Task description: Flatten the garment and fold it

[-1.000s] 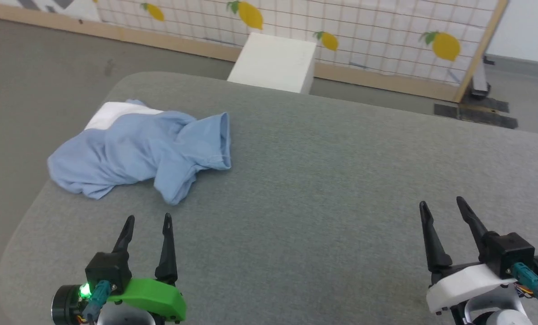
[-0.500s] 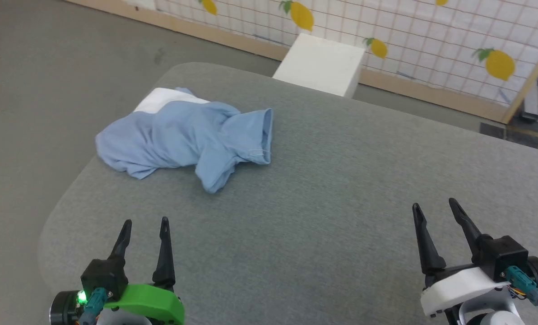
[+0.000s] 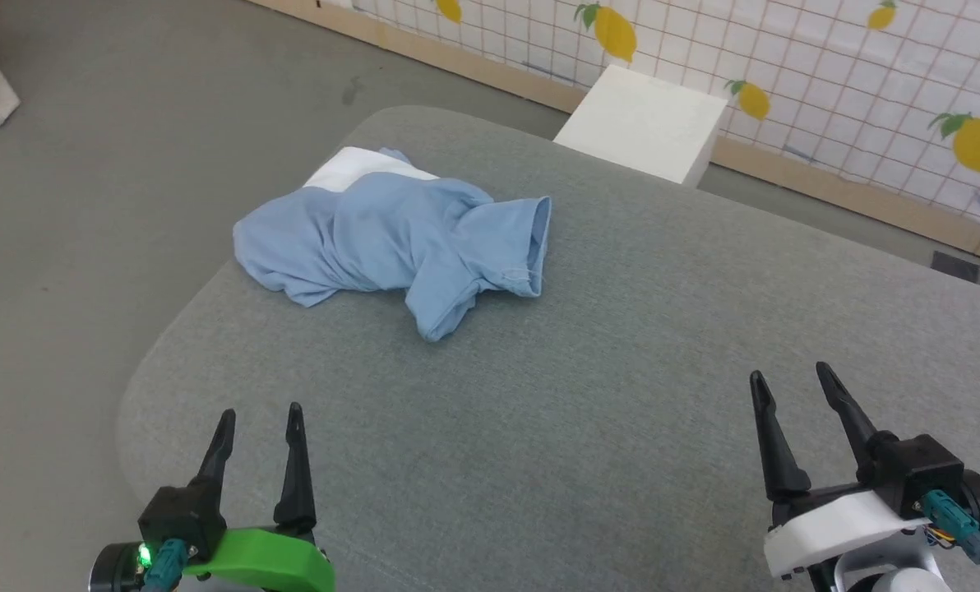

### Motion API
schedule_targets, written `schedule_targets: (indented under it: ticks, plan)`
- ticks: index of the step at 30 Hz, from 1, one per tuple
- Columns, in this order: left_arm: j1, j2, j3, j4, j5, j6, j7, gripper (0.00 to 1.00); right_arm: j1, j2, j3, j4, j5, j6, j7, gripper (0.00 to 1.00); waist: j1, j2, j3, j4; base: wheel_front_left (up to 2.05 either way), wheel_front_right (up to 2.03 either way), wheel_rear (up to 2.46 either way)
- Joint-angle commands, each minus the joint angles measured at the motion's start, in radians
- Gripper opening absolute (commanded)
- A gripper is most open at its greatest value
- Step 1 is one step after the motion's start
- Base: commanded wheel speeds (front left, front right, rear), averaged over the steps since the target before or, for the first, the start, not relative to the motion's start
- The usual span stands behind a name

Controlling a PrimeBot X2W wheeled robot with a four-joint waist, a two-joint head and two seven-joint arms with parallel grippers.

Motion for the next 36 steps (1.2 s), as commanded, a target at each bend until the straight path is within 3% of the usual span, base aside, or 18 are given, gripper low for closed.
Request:
schedule_targets:
  ticks: [1, 36]
  plan:
    - [0.018, -0.004, -0.003, -0.003, -0.009, 0.008, -0.013, 1.0, 0.008, 0.001, -0.003, 0.005, 0.004, -0.001, -0.014, 1.0, 0.0, 0.0, 0.004, 0.014, 0.0, 0.0, 0.0]
    - [0.043, -0.005, -0.017, 0.003, -0.072, 0.021, -0.078, 1.0, 0.008, 0.001, -0.005, 0.033, -0.009, -0.002, -0.079, 1.0, 0.0, 0.0, 0.018, 0.156, 0.0, 0.0, 0.0]
